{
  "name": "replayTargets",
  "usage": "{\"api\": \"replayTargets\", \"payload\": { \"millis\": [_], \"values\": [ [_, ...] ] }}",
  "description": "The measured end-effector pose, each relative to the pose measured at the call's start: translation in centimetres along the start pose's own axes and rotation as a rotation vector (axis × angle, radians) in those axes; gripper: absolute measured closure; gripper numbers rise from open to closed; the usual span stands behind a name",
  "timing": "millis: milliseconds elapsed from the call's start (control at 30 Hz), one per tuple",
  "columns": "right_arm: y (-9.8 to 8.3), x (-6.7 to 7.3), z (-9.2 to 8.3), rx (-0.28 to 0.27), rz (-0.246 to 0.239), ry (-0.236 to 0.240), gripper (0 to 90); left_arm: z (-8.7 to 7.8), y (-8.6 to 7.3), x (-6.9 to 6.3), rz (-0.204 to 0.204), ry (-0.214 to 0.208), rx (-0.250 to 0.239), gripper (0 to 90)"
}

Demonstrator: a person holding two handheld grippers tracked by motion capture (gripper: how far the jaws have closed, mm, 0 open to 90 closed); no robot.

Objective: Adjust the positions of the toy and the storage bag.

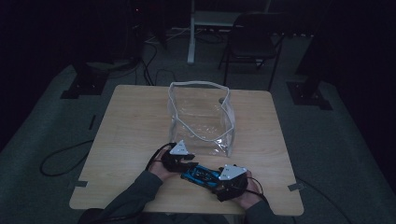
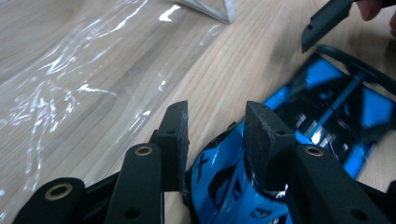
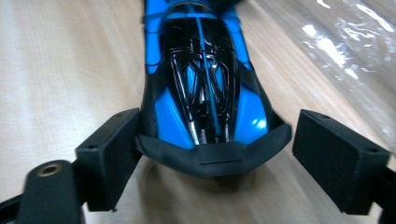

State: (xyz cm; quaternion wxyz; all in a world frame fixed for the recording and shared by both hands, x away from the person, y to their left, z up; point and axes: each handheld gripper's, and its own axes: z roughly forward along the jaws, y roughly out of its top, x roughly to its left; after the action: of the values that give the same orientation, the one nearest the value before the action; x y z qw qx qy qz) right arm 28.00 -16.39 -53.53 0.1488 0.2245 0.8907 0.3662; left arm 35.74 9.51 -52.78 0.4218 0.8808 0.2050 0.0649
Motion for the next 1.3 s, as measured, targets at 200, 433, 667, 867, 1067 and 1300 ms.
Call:
{"api": "replayTargets", "payload": {
  "millis": [200,433,667,867,1067,1300],
  "values": [
    [0.1,-1.2,0.3,-0.009,0.037,0.012,18.5,-0.9,-0.8,0.0,-0.011,0.021,0.0,56.8],
    [1.0,-2.7,1.4,-0.033,0.061,0.051,17.8,-1.9,-1.7,-1.1,0.01,0.041,-0.005,43.4],
    [0.2,-3.2,1.3,-0.012,0.067,0.058,14.4,-2.1,-2.1,-2.1,0.026,0.056,-0.036,36.0],
    [-0.5,-3.3,0.9,-0.017,0.058,0.003,21.6,-3.1,-3.2,-2.4,0.024,0.051,-0.046,33.9],
    [-0.4,-3.4,0.3,-0.057,0.075,0.03,22.9,-3.6,-3.4,-2.2,0.019,0.062,-0.053,33.9],
    [-1.5,-4.5,-1.4,-0.125,0.124,0.035,32.6,-3.6,-3.6,-1.8,0.009,0.07,-0.052,33.9]
  ]
}}
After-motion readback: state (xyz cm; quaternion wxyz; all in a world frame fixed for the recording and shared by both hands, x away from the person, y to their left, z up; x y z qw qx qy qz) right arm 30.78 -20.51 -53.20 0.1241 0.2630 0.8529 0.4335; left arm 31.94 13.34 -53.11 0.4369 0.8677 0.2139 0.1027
